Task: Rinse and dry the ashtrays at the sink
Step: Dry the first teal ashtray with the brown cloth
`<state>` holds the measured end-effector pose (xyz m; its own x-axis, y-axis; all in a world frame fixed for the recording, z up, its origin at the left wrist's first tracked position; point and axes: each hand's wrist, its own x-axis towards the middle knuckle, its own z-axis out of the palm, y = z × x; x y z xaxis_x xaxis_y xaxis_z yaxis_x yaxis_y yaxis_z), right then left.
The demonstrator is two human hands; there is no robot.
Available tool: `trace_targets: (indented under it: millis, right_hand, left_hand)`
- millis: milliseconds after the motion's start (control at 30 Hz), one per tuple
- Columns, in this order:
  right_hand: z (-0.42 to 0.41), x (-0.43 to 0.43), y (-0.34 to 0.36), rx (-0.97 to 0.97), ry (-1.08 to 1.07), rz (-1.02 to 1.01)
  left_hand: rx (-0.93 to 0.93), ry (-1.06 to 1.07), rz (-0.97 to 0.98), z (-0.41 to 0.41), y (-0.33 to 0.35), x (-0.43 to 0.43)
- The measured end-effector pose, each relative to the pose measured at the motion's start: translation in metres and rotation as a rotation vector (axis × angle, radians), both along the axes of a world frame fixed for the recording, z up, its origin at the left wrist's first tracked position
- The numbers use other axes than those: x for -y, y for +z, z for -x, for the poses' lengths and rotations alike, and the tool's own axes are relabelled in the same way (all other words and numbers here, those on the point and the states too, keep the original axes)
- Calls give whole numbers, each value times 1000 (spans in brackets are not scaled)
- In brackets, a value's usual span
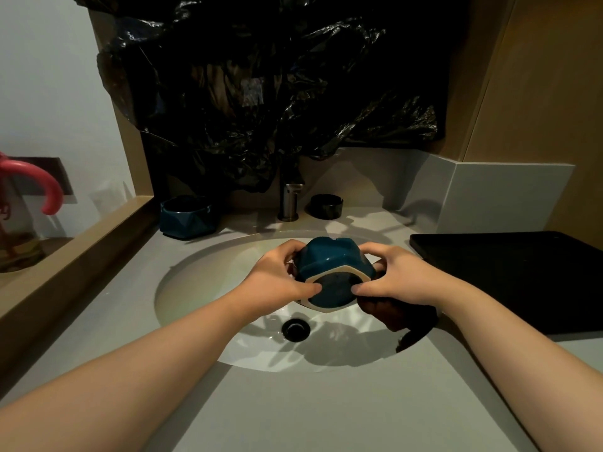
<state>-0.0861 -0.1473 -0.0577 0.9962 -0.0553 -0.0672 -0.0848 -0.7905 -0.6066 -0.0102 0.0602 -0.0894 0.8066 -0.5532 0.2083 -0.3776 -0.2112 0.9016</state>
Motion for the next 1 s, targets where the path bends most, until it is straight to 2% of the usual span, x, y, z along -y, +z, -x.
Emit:
trace_targets:
  millis: [133, 200, 300, 433, 533, 600, 700, 767, 867, 933, 1000]
  right_hand:
    - [3, -7, 3, 171, -32, 152]
    - [7, -14, 9, 273, -33, 324]
    - [11, -25, 13, 391, -12, 567]
    - [11, -29, 12, 412, -14, 603]
    - [9, -29, 11, 456, -9, 630]
    - [9, -24, 14, 386, -2, 500]
    - [13, -6, 28, 220, -93, -40]
    - [11, 5, 32, 379, -247, -258]
    - [9, 1, 28, 714, -443, -247]
    - [8, -14, 20, 772, -411, -208]
    - [5, -29, 10, 761, -290, -97]
  left_hand:
    - [21, -46, -47, -4, -2, -1]
    - [60, -49, -81, -5, -3, -2]
    - [244, 42, -208, -1, -4, 0]
    - [558, 143, -314, 8, -2, 4]
    - [628, 172, -325, 8, -1, 5]
    - [565, 196, -296, 7, 0, 4]
    - [447, 235, -220, 5, 1, 3]
    - [430, 245, -212, 5, 1, 3]
    - [449, 212, -269, 8, 2, 4]
    - [477, 177, -301, 12, 2, 6]
    - [494, 147, -308, 15, 2, 8]
